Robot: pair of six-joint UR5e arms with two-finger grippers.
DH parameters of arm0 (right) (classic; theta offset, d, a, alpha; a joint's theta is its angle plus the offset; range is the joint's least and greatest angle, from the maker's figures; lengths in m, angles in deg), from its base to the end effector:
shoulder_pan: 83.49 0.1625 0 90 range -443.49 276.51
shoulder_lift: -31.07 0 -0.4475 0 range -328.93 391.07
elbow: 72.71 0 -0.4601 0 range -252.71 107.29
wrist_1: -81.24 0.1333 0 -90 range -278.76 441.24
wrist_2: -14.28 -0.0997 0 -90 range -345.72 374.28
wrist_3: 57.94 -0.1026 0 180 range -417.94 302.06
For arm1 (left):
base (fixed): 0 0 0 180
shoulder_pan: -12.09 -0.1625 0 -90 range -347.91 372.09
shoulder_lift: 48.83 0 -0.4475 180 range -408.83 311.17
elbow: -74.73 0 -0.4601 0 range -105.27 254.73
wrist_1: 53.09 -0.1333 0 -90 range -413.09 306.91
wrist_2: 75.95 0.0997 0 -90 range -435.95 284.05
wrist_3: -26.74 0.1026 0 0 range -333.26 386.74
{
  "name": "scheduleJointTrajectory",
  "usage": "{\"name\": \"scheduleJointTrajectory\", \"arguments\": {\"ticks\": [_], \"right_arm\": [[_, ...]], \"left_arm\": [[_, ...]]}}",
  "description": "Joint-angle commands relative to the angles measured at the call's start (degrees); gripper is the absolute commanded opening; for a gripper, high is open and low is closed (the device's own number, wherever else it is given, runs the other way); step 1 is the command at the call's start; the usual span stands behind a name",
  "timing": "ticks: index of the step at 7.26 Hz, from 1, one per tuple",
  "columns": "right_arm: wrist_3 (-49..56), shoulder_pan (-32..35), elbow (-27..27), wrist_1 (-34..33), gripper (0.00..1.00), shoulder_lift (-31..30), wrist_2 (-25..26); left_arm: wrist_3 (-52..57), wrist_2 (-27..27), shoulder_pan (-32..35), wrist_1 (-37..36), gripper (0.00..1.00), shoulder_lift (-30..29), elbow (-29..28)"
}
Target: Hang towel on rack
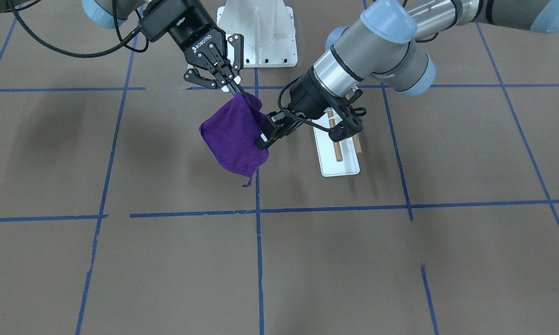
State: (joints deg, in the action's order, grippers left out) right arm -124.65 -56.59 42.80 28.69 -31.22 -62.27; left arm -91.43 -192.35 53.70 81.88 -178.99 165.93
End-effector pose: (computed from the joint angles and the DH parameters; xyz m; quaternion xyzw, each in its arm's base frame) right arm -0.4481 -0.4036 0.0893 0.3741 -0.6047 0.1052 0.6952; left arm 0.4891 -0.5517 0.1069 -0.0875 0.6809 -0.2781 0.6718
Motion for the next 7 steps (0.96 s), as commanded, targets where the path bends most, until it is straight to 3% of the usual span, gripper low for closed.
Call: {"name": "scheduleJointTrajectory", "arguments": {"ticks": [1, 3, 4, 5, 7], "right_arm": [[0.00, 0.08, 0.23, 0.00, 0.00, -0.02, 0.00], [-0.43, 0.08, 0.41, 0.00, 0.00, -0.11, 0.00], [-0.61, 0.00, 1.11, -0.17, 0.32, -0.46, -0.26], [-0.70, -0.26, 1.38, -0.18, 0.99, -0.72, -0.09], [-0.62, -0.79, 4.00, -0.70, 1.00, -3.52, -1.05]], "left_arm": [[-0.04, -0.06, 0.14, 0.12, 0.00, 0.09, 0.12], [0.05, -0.50, 0.66, -0.06, 0.00, 0.09, 0.20], [0.05, -0.68, 1.45, -0.14, 0.00, 0.00, 0.29], [-0.04, -1.55, 2.06, -0.23, 0.00, -0.08, 0.38], [0.05, -6.37, 5.31, -0.67, 0.00, -0.43, 1.16]]}}
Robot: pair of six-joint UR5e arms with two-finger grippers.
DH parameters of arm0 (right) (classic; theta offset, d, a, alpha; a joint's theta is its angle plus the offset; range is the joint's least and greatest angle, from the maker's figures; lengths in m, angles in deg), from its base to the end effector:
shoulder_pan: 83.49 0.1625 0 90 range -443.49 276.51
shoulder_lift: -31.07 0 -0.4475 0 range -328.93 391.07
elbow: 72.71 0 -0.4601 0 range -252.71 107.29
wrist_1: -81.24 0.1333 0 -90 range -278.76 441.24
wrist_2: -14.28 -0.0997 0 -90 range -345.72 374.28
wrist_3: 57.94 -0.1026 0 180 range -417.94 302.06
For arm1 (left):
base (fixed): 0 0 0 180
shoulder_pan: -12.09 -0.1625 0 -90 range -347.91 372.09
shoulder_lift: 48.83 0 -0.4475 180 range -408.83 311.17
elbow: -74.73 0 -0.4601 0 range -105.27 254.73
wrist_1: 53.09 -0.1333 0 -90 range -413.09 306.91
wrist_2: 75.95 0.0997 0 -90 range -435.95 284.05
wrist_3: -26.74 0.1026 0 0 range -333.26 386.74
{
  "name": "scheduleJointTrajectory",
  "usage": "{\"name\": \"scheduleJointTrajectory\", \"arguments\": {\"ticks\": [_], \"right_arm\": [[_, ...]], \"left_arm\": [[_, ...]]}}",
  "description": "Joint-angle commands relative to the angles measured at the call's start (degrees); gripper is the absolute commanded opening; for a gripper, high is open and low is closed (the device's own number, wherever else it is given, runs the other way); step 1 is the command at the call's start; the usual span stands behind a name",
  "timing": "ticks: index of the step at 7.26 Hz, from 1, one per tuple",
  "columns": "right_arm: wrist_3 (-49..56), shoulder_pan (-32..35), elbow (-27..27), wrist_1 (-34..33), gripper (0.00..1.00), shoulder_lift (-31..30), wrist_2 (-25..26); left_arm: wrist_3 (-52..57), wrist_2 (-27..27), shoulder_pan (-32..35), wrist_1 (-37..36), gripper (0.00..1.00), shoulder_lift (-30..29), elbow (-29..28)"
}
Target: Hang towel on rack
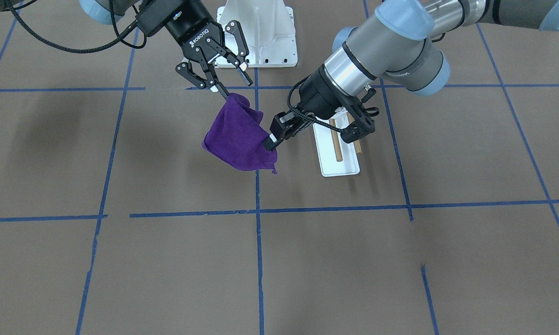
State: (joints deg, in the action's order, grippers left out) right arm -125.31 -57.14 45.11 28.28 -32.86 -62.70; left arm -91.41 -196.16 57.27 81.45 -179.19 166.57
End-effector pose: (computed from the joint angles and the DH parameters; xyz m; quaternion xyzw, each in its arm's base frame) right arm -0.4379 -0.3914 0.0915 0.3659 -0.6115 0.1034 0.6938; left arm 0.4530 -0.5717 0.0999 -0.0892 0.6837 -0.2755 0.6698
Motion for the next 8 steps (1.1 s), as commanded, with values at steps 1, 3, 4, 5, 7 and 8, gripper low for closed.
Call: {"name": "scheduleJointTrajectory", "arguments": {"ticks": [1, 3, 4, 5, 7, 8], "right_arm": [[0.05, -0.16, 3.62, -0.30, 1.00, -5.91, -3.67], [0.14, 0.54, 7.31, -0.38, 1.00, -13.82, -8.33], [0.66, 4.20, 7.94, -0.65, 1.00, -18.38, -12.27], [1.10, 10.77, 7.94, -3.87, 1.00, -20.86, -19.88], [6.68, 18.80, 7.86, -17.46, 1.00, -20.80, -27.67], [12.73, 20.40, 7.86, -24.83, 1.00, -20.89, -28.47]], "left_arm": [[0.02, -2.67, 2.10, -0.32, 0.00, -0.24, 1.58], [-1.11, -1.97, 1.93, -1.46, 0.00, -0.76, 4.21], [-1.47, -0.84, 1.93, -1.73, 0.00, -0.77, 5.53], [-1.56, 3.18, 1.93, -3.30, 0.00, -0.77, 7.20], [-1.56, 9.44, 1.49, -15.22, 0.00, -0.68, 15.70], [-1.56, 13.11, -0.69, -18.83, 0.00, -0.42, 18.44]]}}
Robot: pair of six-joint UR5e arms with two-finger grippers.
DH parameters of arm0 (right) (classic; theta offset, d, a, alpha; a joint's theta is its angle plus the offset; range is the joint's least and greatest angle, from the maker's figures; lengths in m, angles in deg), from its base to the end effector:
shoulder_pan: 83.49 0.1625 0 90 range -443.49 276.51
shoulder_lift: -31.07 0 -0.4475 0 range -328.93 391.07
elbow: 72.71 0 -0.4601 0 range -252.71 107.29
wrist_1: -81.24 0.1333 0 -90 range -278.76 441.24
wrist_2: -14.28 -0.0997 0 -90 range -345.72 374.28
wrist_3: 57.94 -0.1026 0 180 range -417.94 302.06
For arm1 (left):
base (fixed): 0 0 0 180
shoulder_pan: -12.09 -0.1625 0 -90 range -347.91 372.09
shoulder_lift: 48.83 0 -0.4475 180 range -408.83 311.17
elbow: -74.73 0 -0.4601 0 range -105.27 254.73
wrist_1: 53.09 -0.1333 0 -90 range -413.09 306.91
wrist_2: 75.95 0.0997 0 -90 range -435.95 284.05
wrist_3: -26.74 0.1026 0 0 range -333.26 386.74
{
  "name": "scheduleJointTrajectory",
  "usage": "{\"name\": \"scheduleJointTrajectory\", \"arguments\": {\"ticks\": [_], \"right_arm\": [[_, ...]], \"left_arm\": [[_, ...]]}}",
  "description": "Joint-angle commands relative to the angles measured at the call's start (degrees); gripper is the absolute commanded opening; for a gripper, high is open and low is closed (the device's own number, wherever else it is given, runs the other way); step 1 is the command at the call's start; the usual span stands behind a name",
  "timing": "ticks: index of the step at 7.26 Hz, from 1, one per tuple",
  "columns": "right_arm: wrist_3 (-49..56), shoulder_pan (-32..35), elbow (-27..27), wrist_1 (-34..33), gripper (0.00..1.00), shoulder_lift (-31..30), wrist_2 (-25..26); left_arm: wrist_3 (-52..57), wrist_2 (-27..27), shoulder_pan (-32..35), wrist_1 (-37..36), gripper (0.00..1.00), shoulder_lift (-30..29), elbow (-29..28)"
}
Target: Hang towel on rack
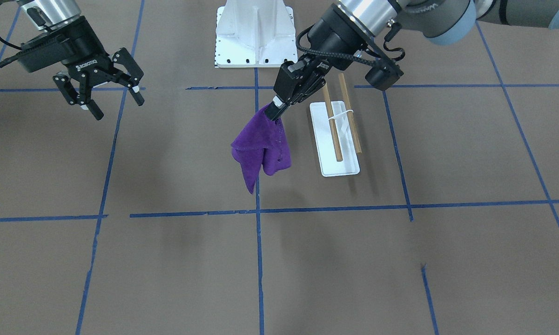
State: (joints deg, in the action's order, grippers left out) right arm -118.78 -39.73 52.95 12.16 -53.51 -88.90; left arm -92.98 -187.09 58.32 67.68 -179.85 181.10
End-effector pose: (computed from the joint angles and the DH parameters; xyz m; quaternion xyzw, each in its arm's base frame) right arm -0.3025 -0.4419 0.2645 0.2249 -0.4700 0.0496 0.8521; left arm 0.3735 -0.5291 0.0160 -0.0322 0.6957 -0.3339 0.6352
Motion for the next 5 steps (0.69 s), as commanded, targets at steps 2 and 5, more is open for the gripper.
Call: {"name": "scheduleJointTrajectory", "arguments": {"ticks": [2, 5], "right_arm": [[18.76, 10.42, -0.25, -22.09, 1.00, 0.37, -12.25], [45.11, 25.20, -1.21, -40.36, 1.00, 0.46, -21.01]], "left_arm": [[0.88, 17.30, -8.67, -16.73, 0.00, 0.16, 9.01], [0.80, 29.82, -17.38, -40.62, 0.00, 0.33, 19.10]]}}
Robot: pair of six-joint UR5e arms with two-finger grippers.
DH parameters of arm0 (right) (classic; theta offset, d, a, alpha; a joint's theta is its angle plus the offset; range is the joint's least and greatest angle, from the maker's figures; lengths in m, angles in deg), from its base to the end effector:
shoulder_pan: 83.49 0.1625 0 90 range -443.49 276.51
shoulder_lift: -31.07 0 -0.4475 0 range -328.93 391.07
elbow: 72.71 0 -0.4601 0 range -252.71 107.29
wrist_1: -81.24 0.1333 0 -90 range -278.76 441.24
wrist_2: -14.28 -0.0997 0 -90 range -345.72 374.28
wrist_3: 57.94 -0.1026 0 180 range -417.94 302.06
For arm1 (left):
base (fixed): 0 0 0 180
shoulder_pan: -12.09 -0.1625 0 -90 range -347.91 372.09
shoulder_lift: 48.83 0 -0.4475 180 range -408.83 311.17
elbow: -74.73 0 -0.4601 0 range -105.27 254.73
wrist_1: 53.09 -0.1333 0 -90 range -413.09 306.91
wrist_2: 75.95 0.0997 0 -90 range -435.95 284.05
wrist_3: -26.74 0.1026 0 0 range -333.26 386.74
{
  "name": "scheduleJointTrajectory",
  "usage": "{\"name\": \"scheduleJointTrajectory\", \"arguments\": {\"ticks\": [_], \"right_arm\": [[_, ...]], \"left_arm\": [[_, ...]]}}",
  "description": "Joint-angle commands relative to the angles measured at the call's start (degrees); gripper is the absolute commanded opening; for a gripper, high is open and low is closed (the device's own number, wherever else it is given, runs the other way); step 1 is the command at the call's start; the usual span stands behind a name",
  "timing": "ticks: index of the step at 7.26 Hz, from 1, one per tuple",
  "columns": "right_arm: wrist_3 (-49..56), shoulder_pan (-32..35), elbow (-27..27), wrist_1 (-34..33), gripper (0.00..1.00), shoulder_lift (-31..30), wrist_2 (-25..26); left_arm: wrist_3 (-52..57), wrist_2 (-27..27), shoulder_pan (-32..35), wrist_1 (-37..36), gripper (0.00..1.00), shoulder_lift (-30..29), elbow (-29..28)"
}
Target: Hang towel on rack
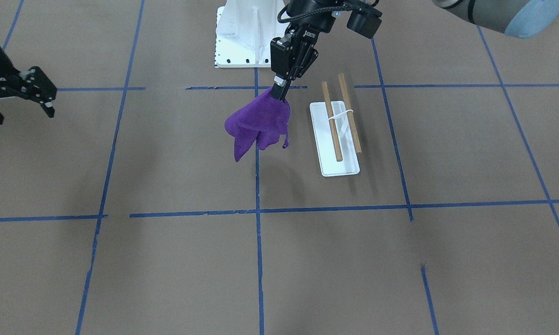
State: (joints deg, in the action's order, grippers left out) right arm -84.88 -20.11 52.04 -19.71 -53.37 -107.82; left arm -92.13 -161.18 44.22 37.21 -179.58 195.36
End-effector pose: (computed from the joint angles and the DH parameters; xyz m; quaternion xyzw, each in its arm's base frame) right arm -0.1642 -0.5035 0.3371 0.0969 -0.3485 -0.0675 0.9298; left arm 0.4051 -0.4219 0.0030 0.0504 0.5838 -0.4321 0.6855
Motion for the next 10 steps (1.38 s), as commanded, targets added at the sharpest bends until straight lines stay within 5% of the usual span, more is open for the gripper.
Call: {"name": "scheduleJointTrajectory", "arguments": {"ticks": [1, 4, 10], "right_arm": [[17.56, 8.40, -0.65, -12.21, 1.00, 0.42, -2.18], [26.85, 13.26, -4.60, -13.83, 1.00, 0.42, -4.37], [26.85, 14.93, -5.40, -13.39, 1.00, 0.24, -8.42]], "left_arm": [[-0.13, 5.58, -5.66, -17.80, 0.00, 0.07, 8.10], [-1.70, 10.43, -12.18, -27.11, 0.00, 2.42, 10.68], [4.79, 13.30, -5.24, -27.02, 0.00, 20.25, 14.38]]}}
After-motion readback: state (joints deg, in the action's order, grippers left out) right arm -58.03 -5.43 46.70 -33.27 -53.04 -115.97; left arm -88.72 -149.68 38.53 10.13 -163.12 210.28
